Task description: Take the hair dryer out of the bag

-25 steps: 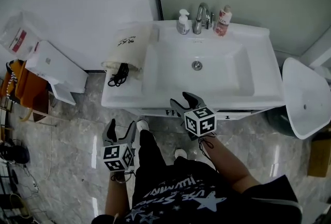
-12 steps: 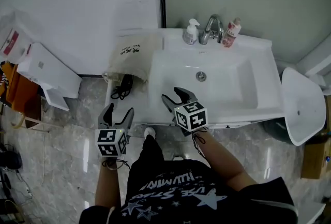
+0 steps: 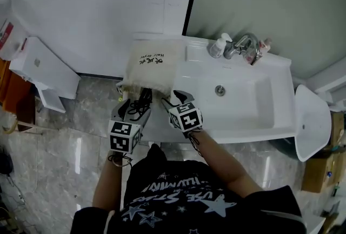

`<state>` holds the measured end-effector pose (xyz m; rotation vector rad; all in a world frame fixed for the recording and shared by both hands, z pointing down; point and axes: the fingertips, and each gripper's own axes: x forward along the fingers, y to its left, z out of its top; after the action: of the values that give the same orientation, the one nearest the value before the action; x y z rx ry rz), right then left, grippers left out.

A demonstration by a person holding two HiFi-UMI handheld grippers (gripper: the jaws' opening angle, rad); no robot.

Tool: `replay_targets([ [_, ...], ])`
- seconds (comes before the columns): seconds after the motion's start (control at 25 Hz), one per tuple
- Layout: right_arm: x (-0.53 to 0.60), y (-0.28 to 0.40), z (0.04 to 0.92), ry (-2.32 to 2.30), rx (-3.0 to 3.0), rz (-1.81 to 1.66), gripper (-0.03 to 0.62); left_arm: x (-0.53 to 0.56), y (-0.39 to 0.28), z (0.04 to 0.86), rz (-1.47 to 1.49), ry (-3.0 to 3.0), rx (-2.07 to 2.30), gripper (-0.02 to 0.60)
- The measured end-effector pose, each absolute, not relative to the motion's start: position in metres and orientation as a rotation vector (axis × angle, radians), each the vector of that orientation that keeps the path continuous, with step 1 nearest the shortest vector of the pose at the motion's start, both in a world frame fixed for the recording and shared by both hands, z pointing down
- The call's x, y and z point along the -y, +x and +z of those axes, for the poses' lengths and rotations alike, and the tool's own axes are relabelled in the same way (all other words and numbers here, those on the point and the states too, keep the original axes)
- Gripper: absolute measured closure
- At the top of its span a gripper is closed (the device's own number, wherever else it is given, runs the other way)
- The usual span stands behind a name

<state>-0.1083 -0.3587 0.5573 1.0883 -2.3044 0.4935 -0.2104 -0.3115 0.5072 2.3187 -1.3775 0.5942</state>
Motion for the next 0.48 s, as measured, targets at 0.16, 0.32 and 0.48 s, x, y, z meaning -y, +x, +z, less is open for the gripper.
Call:
replay_targets([
  [0.16, 0.376, -0.119, 0.575, 1.081, 2.187, 0.395, 0.356, 0.327, -0.215, 0.519, 0.611, 2.332, 1.305, 0.232],
  [0.32, 0.387, -0.119, 0.581, 1.109, 2.1, 0.285, 0.424, 0.337, -0.215, 0.527, 0.614, 2.34, 1.237, 0.232],
  [0.48, 0.389, -0.116, 0.576, 1.145, 2.139, 0.327, 0.461, 0.343, -0.207, 0.536, 0.641, 2.343, 1.176, 0.232],
])
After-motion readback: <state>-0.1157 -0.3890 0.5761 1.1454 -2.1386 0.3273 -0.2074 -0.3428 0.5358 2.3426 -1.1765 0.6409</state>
